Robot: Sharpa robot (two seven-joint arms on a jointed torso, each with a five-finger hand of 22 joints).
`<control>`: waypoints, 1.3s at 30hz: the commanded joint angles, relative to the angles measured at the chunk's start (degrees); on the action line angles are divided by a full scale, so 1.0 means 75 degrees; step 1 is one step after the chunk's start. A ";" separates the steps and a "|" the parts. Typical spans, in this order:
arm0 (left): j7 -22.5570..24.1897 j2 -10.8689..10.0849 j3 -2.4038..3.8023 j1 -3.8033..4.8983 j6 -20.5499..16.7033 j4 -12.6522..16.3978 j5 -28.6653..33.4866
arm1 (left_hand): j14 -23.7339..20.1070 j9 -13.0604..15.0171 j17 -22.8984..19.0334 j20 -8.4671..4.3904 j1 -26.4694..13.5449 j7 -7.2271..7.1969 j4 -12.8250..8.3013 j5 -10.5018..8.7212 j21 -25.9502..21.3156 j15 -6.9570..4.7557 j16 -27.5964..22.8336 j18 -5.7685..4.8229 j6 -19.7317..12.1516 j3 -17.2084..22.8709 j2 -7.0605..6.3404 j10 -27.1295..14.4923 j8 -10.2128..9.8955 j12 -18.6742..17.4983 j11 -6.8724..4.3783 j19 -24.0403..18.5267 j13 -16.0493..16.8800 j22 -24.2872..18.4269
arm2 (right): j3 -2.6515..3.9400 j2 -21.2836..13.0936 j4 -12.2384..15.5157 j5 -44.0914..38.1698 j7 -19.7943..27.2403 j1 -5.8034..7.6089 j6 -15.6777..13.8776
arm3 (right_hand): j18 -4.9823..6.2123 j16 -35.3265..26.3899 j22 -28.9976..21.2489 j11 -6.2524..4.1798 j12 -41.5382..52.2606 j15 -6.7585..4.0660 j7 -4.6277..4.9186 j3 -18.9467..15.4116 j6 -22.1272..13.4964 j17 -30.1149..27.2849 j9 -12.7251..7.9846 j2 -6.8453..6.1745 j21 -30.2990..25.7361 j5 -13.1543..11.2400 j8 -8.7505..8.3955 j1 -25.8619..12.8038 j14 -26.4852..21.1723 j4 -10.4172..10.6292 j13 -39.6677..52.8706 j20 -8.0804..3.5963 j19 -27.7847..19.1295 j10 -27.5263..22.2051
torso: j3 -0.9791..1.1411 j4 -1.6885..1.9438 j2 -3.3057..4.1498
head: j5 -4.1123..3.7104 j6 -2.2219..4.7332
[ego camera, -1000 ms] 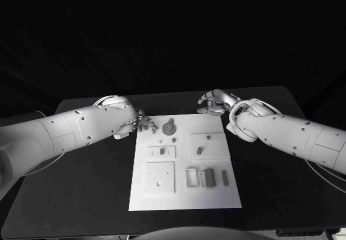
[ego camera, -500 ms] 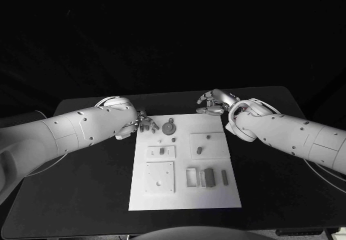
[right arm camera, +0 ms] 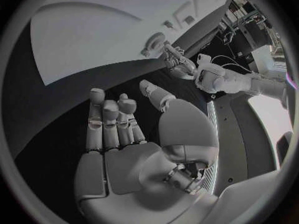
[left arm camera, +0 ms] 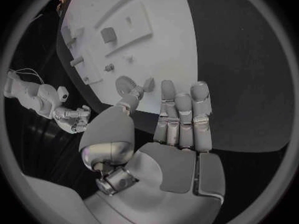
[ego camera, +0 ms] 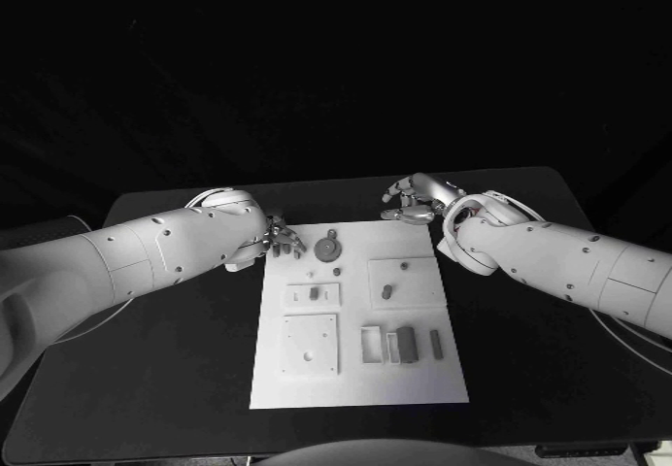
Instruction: Assemble the parts on the task board
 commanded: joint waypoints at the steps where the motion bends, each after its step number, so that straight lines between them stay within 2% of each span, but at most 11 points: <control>1: 0.0181 0.0059 -0.0012 -0.0039 0.0010 0.0008 0.0036 | -0.0020 -0.0023 -0.0017 0.0003 0.0037 0.0076 -0.0103 -0.0024 0.0033 -0.0040 0.0041 0.0528 -0.0032 -0.0006 0.0119 0.0004 0.0035 0.0002 -0.0049 -0.0026 0.0000 0.0016 | 0.0003 0.0009 -0.0002 -0.0023 0.0034 -0.0013 0.0096 | 0.0100 0.0027 0.0068 0.0014 0.0041 -0.0056 0.0036 0.0007 -0.0009 -0.0013 -0.0011 0.0000 -0.0018 0.0041 0.0049 -0.0048 -0.0019 0.0026 -0.0007 -0.0022 -0.0037 -0.0046 | -0.0003 0.0005 0.0000 | -0.0006 -0.0005; 9: 0.0231 0.0082 -0.0012 -0.0055 0.0070 0.0021 0.0107 | 0.0008 -0.0036 -0.0030 -0.0009 0.0135 0.0060 -0.0276 -0.0024 0.0043 -0.0054 0.0068 0.0517 0.0025 -0.0041 0.0304 0.0047 0.0059 0.0012 -0.0064 0.0004 -0.0003 0.0034 | 0.0003 0.0026 -0.0014 -0.0023 0.0037 -0.0024 0.0109 | 0.0100 0.0027 0.0068 0.0014 0.0042 -0.0056 0.0036 0.0007 -0.0010 -0.0013 -0.0012 0.0000 -0.0018 0.0043 0.0050 -0.0043 -0.0019 0.0021 -0.0008 -0.0023 -0.0037 -0.0046 | -0.0006 0.0004 0.0002 | -0.0003 -0.0017; 18: 0.0211 0.0075 -0.0011 -0.0062 0.0017 0.0013 0.0119 | 0.0046 -0.0034 -0.0033 -0.0028 0.0176 0.0023 -0.0386 -0.0024 0.0065 -0.0085 0.0104 0.0510 0.0145 -0.0073 0.0357 0.0100 0.0116 0.0026 -0.0098 0.0047 -0.0004 0.0055 | 0.0003 0.0022 -0.0017 -0.0023 0.0034 -0.0027 0.0115 | 0.0100 0.0027 0.0068 0.0014 0.0043 -0.0055 0.0037 0.0005 -0.0009 -0.0014 -0.0012 0.0003 -0.0018 0.0044 0.0051 -0.0044 -0.0019 0.0021 -0.0009 -0.0023 -0.0037 -0.0047 | -0.0005 0.0006 0.0000 | -0.0006 -0.0022; 25: 0.0180 0.0069 -0.0011 -0.0066 0.0019 0.0018 0.0118 | 0.0142 0.0019 -0.0002 -0.0080 0.0264 -0.0088 -0.0508 -0.0021 0.0140 -0.0180 0.0217 0.0509 0.0449 -0.0062 0.0510 0.0236 0.0325 0.0102 -0.0202 0.0158 0.0026 0.0109 | 0.0003 0.0030 -0.0028 -0.0023 0.0039 -0.0030 0.0120 | 0.0100 0.0027 0.0068 0.0015 0.0044 -0.0055 0.0037 0.0001 -0.0009 -0.0014 -0.0013 0.0005 -0.0018 0.0044 0.0052 -0.0050 -0.0020 0.0025 -0.0010 -0.0021 -0.0038 -0.0047 | -0.0004 0.0006 0.0002 | -0.0005 -0.0030; 28: 0.0183 0.0069 -0.0010 -0.0067 0.0029 0.0017 0.0118 | 0.0199 0.0045 0.0042 -0.0125 0.0412 -0.0152 -0.0300 -0.0037 0.0213 -0.0247 0.0322 0.0511 0.0579 0.0369 0.0366 0.0326 0.0439 0.0173 -0.0266 0.0270 0.0064 0.0150 | 0.0003 0.0030 -0.0031 -0.0023 0.0039 -0.0032 0.0119 | 0.0100 0.0027 0.0068 0.0015 0.0044 -0.0055 0.0038 -0.0002 -0.0009 -0.0014 -0.0013 0.0006 -0.0018 0.0044 0.0052 -0.0056 -0.0020 0.0028 -0.0011 -0.0021 -0.0038 -0.0047 | -0.0007 0.0002 0.0001 | -0.0007 -0.0034; 33: 0.0184 0.0069 -0.0010 -0.0069 0.0043 0.0025 0.0123 | 0.0222 0.0062 0.0065 -0.0148 0.0532 -0.0182 -0.0304 -0.0033 0.0258 -0.0272 0.0375 0.0506 0.0649 0.0545 0.0422 0.0366 0.0509 0.0211 -0.0292 0.0304 0.0087 0.0190 | 0.0003 0.0035 -0.0033 -0.0023 0.0040 -0.0033 0.0122 | 0.0100 0.0028 0.0068 0.0015 0.0045 -0.0054 0.0038 -0.0004 -0.0009 -0.0015 -0.0014 0.0006 -0.0018 0.0044 0.0053 -0.0060 -0.0020 0.0031 -0.0011 -0.0020 -0.0038 -0.0048 | -0.0009 0.0007 0.0001 | -0.0005 -0.0044; 39: 0.0193 0.0056 -0.0008 -0.0073 -0.0008 0.0029 0.0155 | 0.0275 0.0078 0.0101 -0.0185 0.0747 -0.0229 -0.0433 -0.0023 0.0340 -0.0319 0.0457 0.0500 0.0737 0.0738 0.0615 0.0440 0.0610 0.0278 -0.0338 0.0365 0.0124 0.0252 | 0.0003 0.0038 -0.0033 -0.0023 0.0042 -0.0035 0.0122 | 0.0100 0.0028 0.0068 0.0015 0.0045 -0.0054 0.0038 -0.0007 -0.0009 -0.0015 -0.0014 0.0008 -0.0018 0.0044 0.0053 -0.0065 -0.0020 0.0034 -0.0012 -0.0020 -0.0038 -0.0048 | -0.0009 0.0006 0.0003 | -0.0005 -0.0042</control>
